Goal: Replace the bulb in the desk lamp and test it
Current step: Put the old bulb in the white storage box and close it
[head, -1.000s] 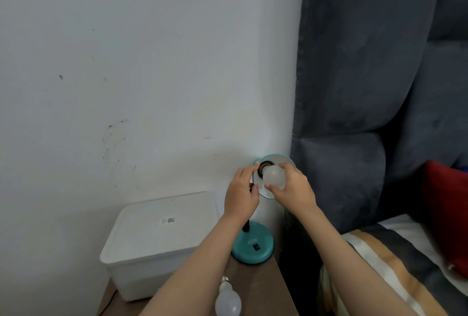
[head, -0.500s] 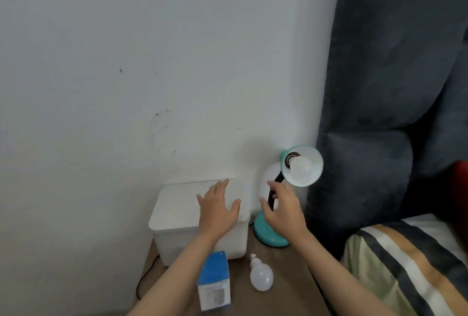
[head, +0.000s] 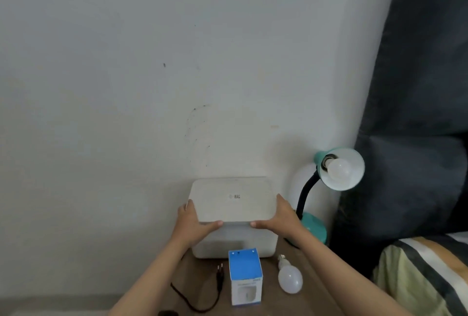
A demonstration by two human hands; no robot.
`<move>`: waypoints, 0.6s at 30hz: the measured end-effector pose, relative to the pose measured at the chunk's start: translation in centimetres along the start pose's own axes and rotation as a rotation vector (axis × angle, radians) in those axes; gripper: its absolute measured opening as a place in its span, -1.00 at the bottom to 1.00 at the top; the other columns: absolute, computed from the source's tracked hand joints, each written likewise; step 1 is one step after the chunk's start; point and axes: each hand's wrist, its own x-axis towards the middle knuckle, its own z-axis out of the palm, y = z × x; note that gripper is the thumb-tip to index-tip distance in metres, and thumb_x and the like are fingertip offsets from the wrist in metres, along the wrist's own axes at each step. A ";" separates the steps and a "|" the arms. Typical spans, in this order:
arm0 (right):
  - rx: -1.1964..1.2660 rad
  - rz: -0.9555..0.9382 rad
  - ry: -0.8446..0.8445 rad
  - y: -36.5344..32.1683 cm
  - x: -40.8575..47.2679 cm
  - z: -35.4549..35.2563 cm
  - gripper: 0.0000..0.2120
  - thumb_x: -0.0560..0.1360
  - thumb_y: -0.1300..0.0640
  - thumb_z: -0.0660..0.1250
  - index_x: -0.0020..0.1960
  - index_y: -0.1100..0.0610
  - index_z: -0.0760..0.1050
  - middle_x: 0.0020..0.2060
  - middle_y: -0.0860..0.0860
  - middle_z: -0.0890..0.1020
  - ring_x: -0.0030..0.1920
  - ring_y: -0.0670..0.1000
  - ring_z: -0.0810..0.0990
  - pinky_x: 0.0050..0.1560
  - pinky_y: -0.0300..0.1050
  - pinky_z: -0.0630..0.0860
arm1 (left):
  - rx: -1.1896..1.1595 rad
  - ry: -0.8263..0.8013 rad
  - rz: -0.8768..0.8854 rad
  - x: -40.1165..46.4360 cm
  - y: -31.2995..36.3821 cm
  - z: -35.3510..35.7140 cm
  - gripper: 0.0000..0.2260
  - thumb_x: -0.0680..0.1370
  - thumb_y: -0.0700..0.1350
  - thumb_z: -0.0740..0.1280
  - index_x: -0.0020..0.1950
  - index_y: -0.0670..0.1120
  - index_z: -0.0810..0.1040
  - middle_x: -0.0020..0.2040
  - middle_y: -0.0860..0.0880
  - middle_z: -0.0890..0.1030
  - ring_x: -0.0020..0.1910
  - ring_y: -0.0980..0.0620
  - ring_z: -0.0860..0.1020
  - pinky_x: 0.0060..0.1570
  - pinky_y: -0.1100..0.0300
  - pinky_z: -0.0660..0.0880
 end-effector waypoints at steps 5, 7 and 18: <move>-0.092 0.078 -0.007 0.1 0.4 0.2 0.00 0.00 -0.28 0.56 0.28 0.09 0.25 0.21 0.03 0.42 0.24 0.04 0.42 0.25 0.05 0.47 | -0.054 0.067 0.072 -0.2 -0.2 0.1 -0.19 0.27 0.13 0.54 0.36 -0.11 0.23 0.33 -0.15 0.27 0.35 -0.11 0.30 0.32 0.04 0.31; -0.110 0.081 -0.005 -0.3 0.5 0.0 0.09 0.01 -0.29 0.55 0.35 0.15 0.18 0.26 0.07 0.37 0.29 0.07 0.38 0.30 0.08 0.42 | -0.074 0.083 0.089 -0.2 0.0 -0.1 -0.16 0.25 0.14 0.54 0.37 -0.10 0.22 0.33 -0.14 0.26 0.35 -0.11 0.30 0.33 0.03 0.31; -0.053 -0.158 0.118 -3.5 -3.6 -2.8 -0.11 0.11 -0.25 0.55 0.31 -0.01 0.26 0.16 -0.08 0.42 0.27 -0.01 0.36 0.23 -0.03 0.40 | -0.087 0.200 0.177 -5.2 2.3 -2.4 -0.06 0.25 0.26 0.49 0.47 -0.08 0.15 0.45 -0.09 0.22 0.43 -0.02 0.23 0.40 0.02 0.28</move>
